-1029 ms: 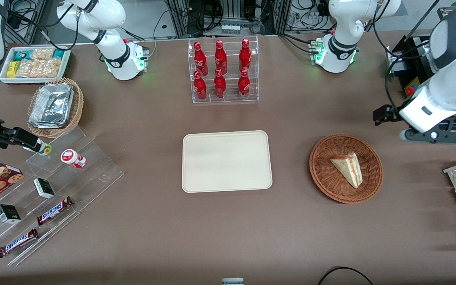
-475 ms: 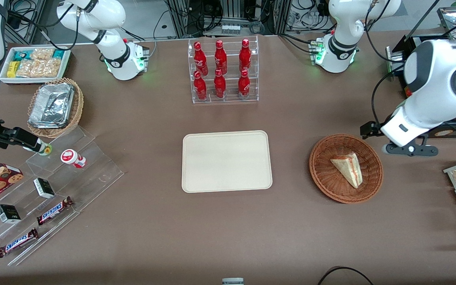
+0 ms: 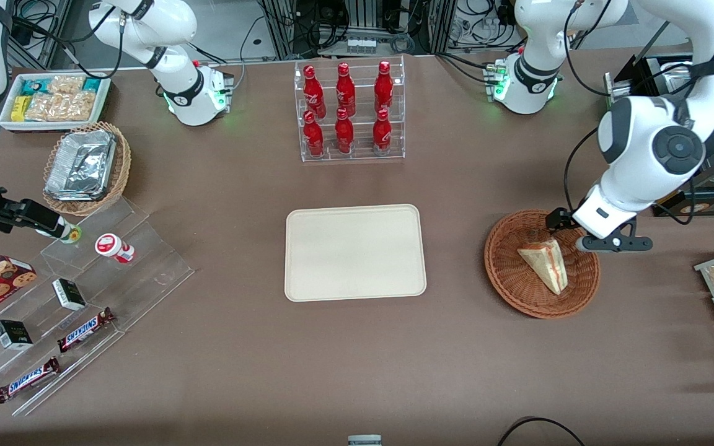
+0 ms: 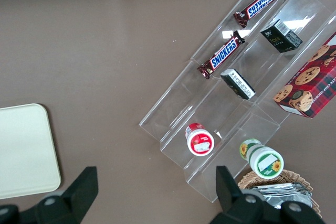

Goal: Place sandwich from basket to tray
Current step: 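Lower the open left gripper around the wrapped triangular sandwich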

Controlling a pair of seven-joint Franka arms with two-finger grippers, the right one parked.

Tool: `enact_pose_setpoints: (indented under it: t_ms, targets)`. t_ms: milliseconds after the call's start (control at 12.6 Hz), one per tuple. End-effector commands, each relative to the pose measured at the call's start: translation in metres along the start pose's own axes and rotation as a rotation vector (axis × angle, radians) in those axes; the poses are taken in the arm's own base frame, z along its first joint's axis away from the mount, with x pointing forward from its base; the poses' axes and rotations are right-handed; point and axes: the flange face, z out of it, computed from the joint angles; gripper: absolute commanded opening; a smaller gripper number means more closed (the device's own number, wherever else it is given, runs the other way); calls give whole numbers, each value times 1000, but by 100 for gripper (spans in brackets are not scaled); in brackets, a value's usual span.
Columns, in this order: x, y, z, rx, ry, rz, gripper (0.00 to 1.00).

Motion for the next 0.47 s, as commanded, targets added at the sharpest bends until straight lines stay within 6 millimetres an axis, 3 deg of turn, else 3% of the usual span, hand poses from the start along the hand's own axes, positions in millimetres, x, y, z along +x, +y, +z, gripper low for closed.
enact_pose_setpoints:
  t_ms: [0, 396]
  targets:
    - [0, 0, 5, -11, 10, -163, 100]
    - [10, 3, 27, -31, 40, -529, 100]
